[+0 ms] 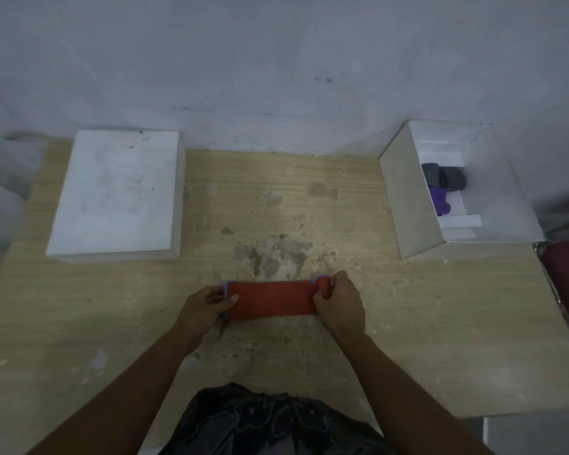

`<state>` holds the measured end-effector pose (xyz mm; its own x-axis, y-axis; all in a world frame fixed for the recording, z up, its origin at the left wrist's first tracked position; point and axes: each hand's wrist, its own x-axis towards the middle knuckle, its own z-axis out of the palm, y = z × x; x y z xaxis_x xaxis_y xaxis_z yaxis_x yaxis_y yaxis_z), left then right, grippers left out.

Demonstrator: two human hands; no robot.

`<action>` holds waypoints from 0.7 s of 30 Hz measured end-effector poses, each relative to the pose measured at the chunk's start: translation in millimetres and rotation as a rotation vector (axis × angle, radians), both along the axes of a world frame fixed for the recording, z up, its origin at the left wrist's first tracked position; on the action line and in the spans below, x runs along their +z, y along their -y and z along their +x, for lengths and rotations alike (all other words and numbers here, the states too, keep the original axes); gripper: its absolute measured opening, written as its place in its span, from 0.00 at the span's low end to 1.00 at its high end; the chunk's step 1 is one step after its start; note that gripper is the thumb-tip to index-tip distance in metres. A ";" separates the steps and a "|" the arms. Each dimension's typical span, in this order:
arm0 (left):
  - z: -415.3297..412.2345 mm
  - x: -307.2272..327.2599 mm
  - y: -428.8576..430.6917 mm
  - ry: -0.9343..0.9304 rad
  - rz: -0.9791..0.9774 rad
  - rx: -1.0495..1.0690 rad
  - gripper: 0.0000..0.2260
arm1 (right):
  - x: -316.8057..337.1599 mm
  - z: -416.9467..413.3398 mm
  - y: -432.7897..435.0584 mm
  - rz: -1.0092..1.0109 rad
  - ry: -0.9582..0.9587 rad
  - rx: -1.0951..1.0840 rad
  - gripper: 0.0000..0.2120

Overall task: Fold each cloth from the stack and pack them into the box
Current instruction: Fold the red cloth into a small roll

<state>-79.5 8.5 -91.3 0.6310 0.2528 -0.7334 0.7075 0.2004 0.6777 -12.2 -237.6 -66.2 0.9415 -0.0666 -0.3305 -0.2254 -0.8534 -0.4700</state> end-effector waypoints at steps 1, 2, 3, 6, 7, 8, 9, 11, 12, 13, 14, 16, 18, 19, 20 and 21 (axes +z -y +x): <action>-0.1 -0.6 -1.0 0.003 -0.004 -0.001 0.18 | 0.6 -2.7 -5.6 -0.005 0.016 0.015 0.15; -0.5 -1.4 -1.5 0.004 -0.007 -0.003 0.18 | 0.0 -5.7 -10.4 0.003 0.032 0.020 0.15; -0.7 -2.8 -2.0 0.005 -0.008 -0.003 0.18 | -0.7 -8.4 -15.0 0.027 0.045 0.021 0.15; -0.5 -3.4 -2.3 0.004 -0.007 -0.010 0.19 | -4.4 -11.6 -21.7 0.153 0.048 0.026 0.09; -0.3 -4.8 -2.7 0.006 -0.008 -0.013 0.19 | -4.3 -11.0 -21.7 0.181 0.039 0.015 0.07; 0.0 -5.4 -3.3 0.007 -0.007 -0.017 0.19 | -4.3 -10.2 -20.5 0.199 0.034 -0.004 0.07; 0.6 -5.4 -4.0 0.012 -0.008 -0.016 0.19 | -4.0 -9.7 -18.7 0.202 0.029 -0.027 0.07; 0.8 -6.0 -4.9 0.018 -0.011 -0.008 0.19 | -5.4 -10.4 -15.4 0.159 -0.004 -0.084 0.14; 0.9 -6.6 -5.5 0.015 -0.013 -0.009 0.19 | -6.6 -10.7 -14.7 0.128 -0.034 -0.109 0.18; 0.5 -6.8 -5.9 0.013 -0.018 -0.010 0.19 | -7.0 -11.2 -14.9 0.111 -0.071 -0.131 0.21; 0.5 -5.8 -5.5 0.010 -0.022 -0.013 0.19 | -6.8 -11.1 -15.1 0.116 -0.108 -0.155 0.23; 0.0 -6.0 -4.9 0.011 -0.024 -0.011 0.18 | -3.8 -9.4 -17.2 0.136 -0.166 -0.180 0.24; -0.8 -6.5 -5.7 0.015 -0.024 -0.011 0.18 | -1.7 -6.6 -21.3 0.111 -0.178 -0.153 0.22; -1.2 -6.2 -6.2 0.021 -0.021 -0.016 0.17 | -1.2 -5.2 -23.7 0.100 -0.179 -0.151 0.22; -1.6 -7.0 -7.4 0.026 -0.021 -0.020 0.18 | -1.1 -4.2 -26.7 0.093 -0.186 -0.155 0.22; -1.9 -8.4 -8.9 0.022 -0.025 -0.024 0.18 | -0.3 -3.4 -30.6 0.086 -0.189 -0.152 0.22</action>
<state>-81.4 17.4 -99.6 0.6531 0.2186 -0.7250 0.6970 0.2006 0.6884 -15.6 -207.0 -66.5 0.8439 -0.1664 -0.5100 -0.4385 -0.7617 -0.4770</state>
